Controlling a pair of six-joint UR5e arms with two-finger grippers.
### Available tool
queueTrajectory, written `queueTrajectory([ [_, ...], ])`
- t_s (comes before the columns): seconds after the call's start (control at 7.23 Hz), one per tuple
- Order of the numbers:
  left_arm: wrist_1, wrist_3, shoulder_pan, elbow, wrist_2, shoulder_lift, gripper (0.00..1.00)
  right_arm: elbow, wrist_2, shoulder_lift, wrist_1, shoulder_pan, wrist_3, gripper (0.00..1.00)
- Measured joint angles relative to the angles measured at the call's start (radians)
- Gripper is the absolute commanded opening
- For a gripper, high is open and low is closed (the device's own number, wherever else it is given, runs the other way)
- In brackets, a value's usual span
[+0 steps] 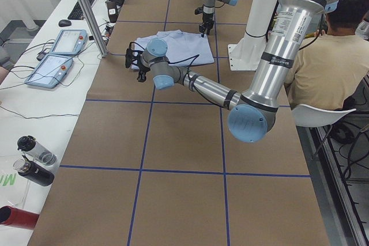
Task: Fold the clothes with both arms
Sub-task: 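Move the right gripper to the shirt corner nearest the robot and grasp, then grasp the other near corner with the left gripper while the right holds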
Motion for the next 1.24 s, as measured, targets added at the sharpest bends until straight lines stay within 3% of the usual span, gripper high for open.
queueTrajectory([
  [0.69,0.001,-0.001,-0.001,-0.016,0.000,0.010,0.76,0.005,0.007,0.027,-0.022,0.014,-0.001,0.00],
  [1.24,0.004,-0.059,0.025,-0.042,0.000,0.017,0.76,0.066,0.014,0.025,-0.066,0.028,0.004,0.00],
])
